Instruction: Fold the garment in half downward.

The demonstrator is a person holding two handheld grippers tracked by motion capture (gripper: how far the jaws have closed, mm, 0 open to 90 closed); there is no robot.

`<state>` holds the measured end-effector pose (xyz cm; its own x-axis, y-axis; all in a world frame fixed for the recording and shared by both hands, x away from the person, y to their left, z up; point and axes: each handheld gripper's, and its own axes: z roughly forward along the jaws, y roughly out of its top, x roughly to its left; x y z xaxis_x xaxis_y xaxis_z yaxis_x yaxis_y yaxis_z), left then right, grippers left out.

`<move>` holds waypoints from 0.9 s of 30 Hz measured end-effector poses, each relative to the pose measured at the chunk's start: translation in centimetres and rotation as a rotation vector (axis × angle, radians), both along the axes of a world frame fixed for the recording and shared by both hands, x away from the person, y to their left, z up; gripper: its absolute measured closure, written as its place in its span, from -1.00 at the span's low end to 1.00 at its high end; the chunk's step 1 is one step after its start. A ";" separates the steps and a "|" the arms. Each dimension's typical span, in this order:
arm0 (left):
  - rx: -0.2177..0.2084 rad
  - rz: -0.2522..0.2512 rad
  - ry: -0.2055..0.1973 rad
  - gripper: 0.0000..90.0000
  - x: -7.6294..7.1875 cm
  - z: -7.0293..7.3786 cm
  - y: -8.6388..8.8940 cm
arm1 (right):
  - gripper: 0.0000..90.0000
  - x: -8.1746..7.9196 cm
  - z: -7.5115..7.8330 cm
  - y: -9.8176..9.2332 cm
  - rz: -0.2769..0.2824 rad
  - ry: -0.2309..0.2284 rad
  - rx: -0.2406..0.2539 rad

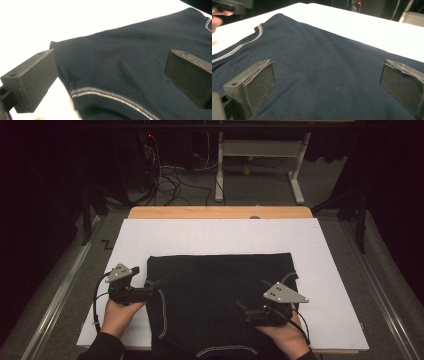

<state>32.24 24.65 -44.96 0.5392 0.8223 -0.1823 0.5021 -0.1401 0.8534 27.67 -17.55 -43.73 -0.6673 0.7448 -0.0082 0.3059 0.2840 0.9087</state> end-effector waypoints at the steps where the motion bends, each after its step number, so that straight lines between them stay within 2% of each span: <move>1: 0.011 -0.003 0.002 -1.00 0.3 0.0 -0.1 | -1.00 0.0 0.0 0.3 0.008 0.001 -0.002; 4: -0.019 -0.020 0.014 -1.00 1.1 0.1 -0.4 | -1.00 -0.1 -0.2 1.9 0.048 0.006 -0.016; 6: -0.011 -0.026 0.006 -1.00 1.7 0.3 -0.9 | -1.00 -0.1 -0.4 2.9 0.072 0.011 -0.027; 10: -0.035 -0.044 0.005 -1.00 3.1 0.5 -1.4 | -1.00 -0.3 -0.5 4.9 0.109 0.016 -0.039; 14: -0.083 -0.056 0.011 -1.00 4.2 0.7 -1.4 | -1.00 -0.7 -0.6 7.1 0.143 0.018 -0.040; 20: -0.067 -0.040 -0.006 -1.00 5.5 1.2 -1.2 | -1.00 -1.6 -1.2 10.2 0.196 0.032 -0.047; 22: -0.021 -0.029 -0.011 -1.00 6.1 1.9 -1.1 | -1.00 -1.8 -1.3 10.9 0.209 0.035 -0.048; 27: 0.008 -0.013 -0.024 -1.00 6.7 3.3 0.0 | -1.00 -2.5 -1.3 12.3 0.236 0.034 -0.041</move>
<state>38.92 24.63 -41.69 0.5536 0.8167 -0.1627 0.4796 -0.1530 0.8641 25.22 -5.25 -45.07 -0.8232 0.5676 -0.0099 0.2567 0.3876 0.8854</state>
